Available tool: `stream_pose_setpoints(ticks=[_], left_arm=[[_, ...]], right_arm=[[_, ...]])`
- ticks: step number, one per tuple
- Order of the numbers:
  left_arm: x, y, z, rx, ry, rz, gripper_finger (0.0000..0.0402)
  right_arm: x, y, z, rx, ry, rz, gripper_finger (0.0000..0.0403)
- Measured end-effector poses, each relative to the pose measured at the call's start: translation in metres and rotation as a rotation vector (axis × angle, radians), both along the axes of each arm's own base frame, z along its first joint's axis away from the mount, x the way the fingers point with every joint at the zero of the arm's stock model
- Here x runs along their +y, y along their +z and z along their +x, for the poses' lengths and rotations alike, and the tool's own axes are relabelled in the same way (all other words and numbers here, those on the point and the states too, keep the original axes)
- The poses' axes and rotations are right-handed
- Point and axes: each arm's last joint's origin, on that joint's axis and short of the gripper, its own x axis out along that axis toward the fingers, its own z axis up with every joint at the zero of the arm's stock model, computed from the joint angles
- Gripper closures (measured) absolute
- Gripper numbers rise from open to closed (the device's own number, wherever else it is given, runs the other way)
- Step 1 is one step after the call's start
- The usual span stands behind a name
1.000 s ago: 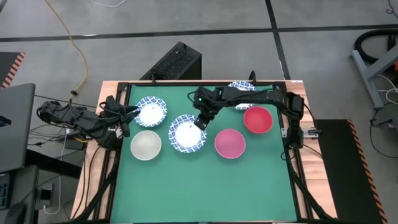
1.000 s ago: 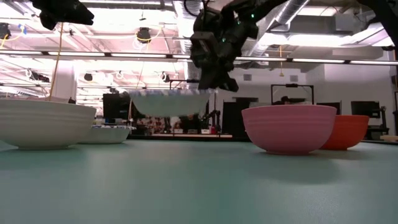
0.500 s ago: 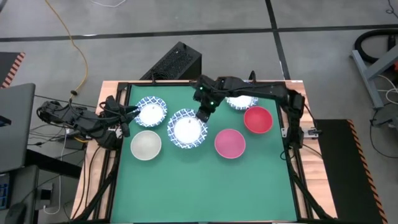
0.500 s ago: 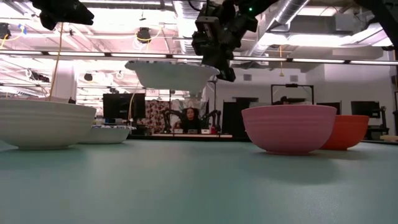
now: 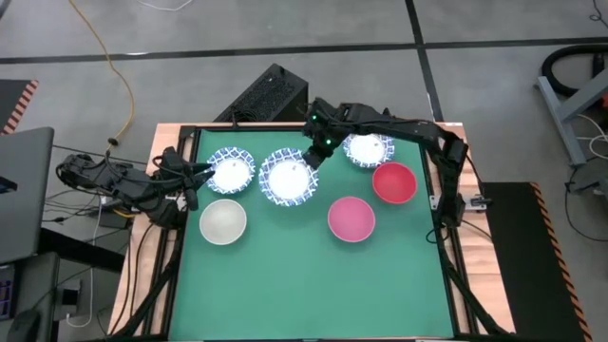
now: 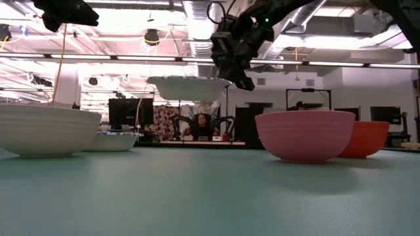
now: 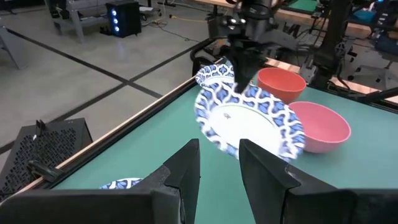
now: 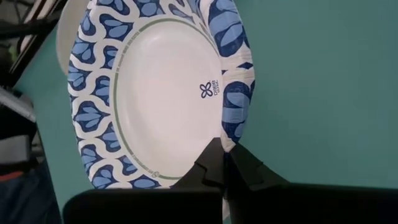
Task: Nest bowls inside each other by size order
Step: Stack the white patterned bowl on top of the white patterned bowl
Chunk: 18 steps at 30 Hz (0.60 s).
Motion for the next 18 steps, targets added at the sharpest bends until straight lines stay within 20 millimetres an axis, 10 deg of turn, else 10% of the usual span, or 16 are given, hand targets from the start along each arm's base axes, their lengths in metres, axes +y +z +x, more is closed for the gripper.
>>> stream_pose_setpoints(ticks=[18], left_arm=[[0.001,-0.005,-0.002,0.023,0.015,-0.030,0.0300]], right_arm=[[-0.075,0.008,-0.053,-0.025,-0.175,0.007,0.0386]])
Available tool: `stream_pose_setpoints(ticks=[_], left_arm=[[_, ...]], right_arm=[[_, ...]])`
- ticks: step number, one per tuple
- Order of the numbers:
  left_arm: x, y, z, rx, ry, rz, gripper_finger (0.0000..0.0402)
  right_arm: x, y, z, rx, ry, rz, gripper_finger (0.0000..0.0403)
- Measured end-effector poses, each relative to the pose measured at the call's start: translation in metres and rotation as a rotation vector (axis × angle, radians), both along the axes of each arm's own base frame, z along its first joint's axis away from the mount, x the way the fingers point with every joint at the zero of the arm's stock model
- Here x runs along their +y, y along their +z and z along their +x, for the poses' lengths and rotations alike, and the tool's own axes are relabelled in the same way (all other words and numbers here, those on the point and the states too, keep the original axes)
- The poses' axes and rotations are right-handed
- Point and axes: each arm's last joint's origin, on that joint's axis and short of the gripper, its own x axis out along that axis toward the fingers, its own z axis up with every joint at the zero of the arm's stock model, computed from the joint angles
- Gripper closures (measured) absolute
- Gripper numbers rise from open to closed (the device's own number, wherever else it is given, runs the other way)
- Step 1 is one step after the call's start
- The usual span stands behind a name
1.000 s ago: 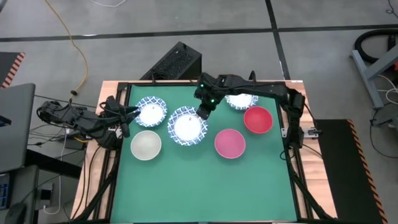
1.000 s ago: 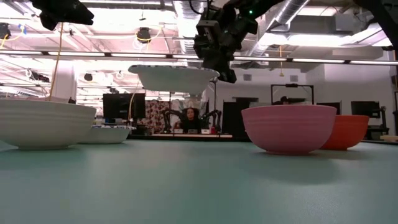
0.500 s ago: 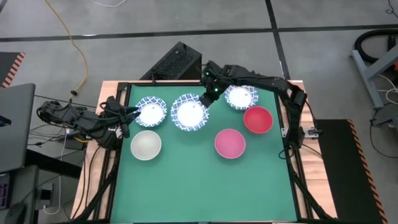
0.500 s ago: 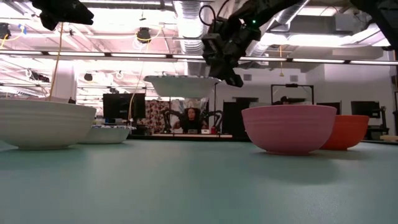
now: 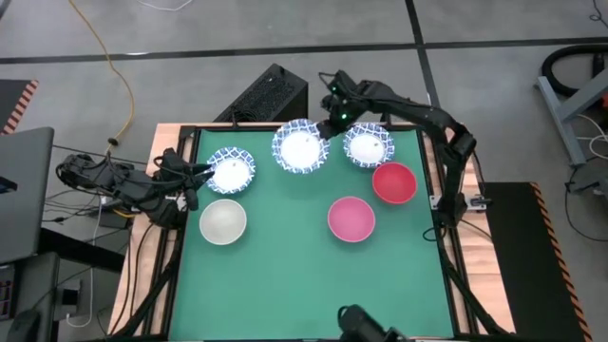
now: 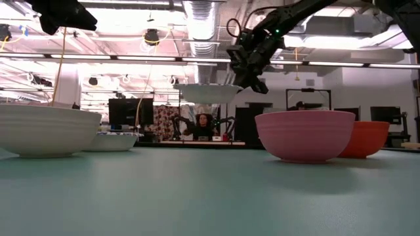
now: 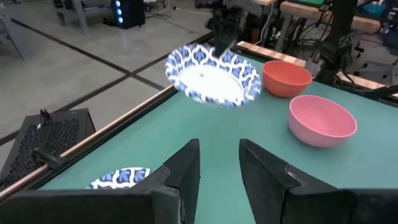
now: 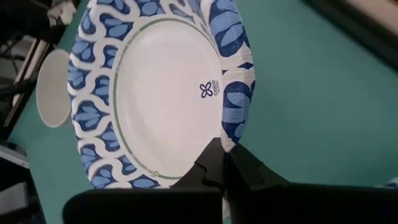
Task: Nest bowls inside each other by size order
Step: Stack the white patterned bowl on top of the white patterned bowl
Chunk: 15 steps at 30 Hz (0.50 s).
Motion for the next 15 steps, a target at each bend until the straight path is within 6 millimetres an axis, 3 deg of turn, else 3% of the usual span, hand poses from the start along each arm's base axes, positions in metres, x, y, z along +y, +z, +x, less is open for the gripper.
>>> stream_pose_setpoints(ticks=[7,15], left_arm=[[0.000,0.000,0.000,-0.003,0.003,-0.007,0.0300],[0.000,0.000,0.000,-0.004,0.003,-0.008,0.0300]], right_arm=[[-0.024,0.007,-0.035,0.029,-0.074,0.004,0.0386],[-0.040,0.030,-0.087,0.037,-0.175,-0.020,0.0387]])
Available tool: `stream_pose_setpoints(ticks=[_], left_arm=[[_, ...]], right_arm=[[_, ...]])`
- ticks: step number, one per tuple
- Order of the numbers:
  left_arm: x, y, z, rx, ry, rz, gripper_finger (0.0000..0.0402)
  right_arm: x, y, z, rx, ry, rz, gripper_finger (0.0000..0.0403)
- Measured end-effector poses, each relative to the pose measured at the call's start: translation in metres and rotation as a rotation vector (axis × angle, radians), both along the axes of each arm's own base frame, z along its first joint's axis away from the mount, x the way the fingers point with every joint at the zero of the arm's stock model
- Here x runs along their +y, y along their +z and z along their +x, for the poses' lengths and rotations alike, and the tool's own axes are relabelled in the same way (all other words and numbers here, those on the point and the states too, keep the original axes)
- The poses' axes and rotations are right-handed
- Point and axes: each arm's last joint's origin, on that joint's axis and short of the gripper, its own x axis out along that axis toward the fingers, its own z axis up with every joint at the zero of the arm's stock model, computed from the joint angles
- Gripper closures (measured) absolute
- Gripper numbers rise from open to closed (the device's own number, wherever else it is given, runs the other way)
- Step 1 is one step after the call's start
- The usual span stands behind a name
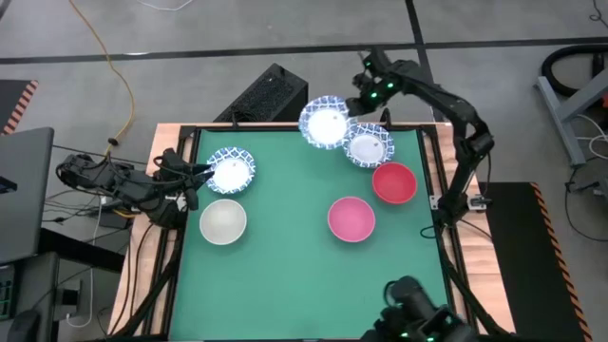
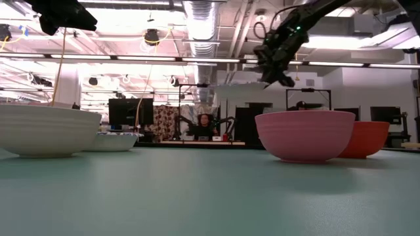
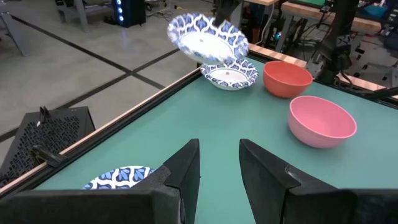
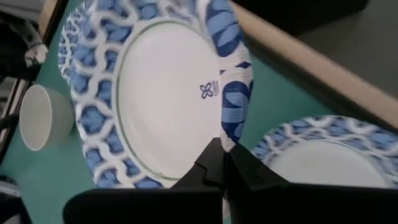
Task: Nest bowls inside each other by size order
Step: Stack the white patterned bowl on top of the white patterned bowl
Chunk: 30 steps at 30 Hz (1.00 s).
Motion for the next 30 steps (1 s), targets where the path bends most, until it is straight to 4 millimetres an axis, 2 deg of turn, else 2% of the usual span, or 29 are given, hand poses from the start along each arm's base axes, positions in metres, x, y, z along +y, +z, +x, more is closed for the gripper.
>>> stream_pose_setpoints(ticks=[6,11,14,19,22,30], left_arm=[[0.000,0.000,0.000,-0.007,0.004,-0.012,0.0300],[0.000,0.000,0.000,-0.008,0.006,-0.011,0.0300],[0.000,0.000,0.000,-0.009,0.014,-0.008,0.0300],[0.000,0.000,0.000,-0.010,0.017,-0.008,0.0300],[0.000,0.000,0.000,-0.010,0.017,-0.007,0.0300],[0.001,0.000,0.000,-0.019,0.042,-0.007,0.0300]], right_arm=[[0.001,0.017,-0.043,-0.007,-0.081,-0.034,0.0387],[0.010,0.018,-0.083,-0.012,-0.183,-0.043,0.0387],[0.019,0.015,-0.101,-0.020,-0.224,-0.060,0.0387],[0.033,0.001,-0.124,-0.032,-0.290,-0.069,0.0387],[0.039,-0.013,-0.133,-0.034,-0.320,-0.063,0.0387],[0.039,-0.053,-0.135,-0.056,-0.362,-0.044,0.0387]])
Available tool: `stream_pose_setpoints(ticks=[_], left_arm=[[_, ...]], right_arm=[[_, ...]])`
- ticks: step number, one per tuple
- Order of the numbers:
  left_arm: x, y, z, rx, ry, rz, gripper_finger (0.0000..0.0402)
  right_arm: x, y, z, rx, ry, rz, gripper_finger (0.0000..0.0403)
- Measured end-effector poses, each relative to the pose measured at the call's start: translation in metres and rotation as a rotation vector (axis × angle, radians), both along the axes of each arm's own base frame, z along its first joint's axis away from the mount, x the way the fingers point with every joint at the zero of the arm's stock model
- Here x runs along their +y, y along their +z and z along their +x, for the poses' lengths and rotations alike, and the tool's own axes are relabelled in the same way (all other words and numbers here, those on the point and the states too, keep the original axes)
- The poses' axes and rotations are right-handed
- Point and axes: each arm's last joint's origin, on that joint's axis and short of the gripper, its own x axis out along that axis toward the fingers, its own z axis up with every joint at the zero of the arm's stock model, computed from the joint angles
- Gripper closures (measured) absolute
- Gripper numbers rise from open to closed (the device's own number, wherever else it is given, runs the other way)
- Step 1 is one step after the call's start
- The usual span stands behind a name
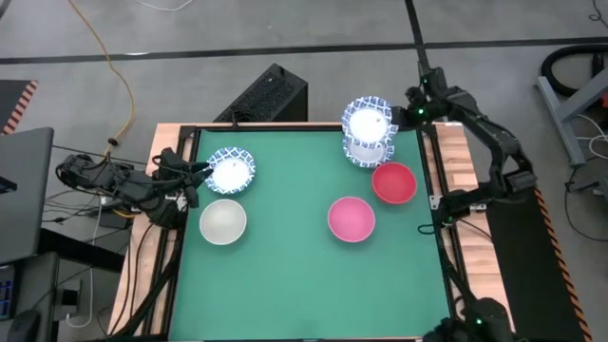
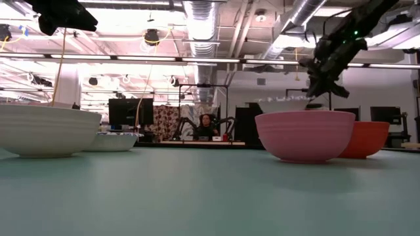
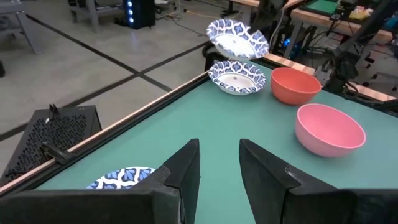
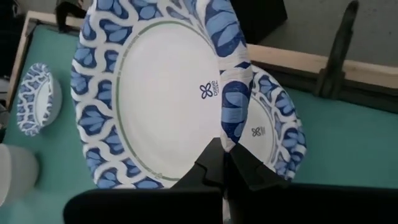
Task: Nest bowls inside each other by size order
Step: Stack the white patterned bowl on top of the white patterned bowl
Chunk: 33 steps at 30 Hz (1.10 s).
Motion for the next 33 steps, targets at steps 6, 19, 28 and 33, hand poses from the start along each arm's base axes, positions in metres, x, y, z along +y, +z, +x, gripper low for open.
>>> stream_pose_setpoints(ticks=[6,19,28,33], left_arm=[[0.000,0.000,0.000,0.000,-0.002,-0.002,0.0300],[0.000,0.000,0.000,0.000,-0.003,-0.002,0.0300],[0.000,0.000,0.000,0.000,-0.003,-0.002,0.0300],[0.000,0.000,0.000,0.000,-0.002,-0.002,0.0300]], right_arm=[[-0.001,-0.021,0.001,0.003,0.000,0.027,0.0387],[0.003,-0.053,-0.001,0.029,-0.006,0.063,0.0387],[0.006,-0.066,-0.003,0.069,-0.041,0.069,0.0387],[0.008,-0.072,-0.004,0.084,-0.056,0.072,0.0387]])
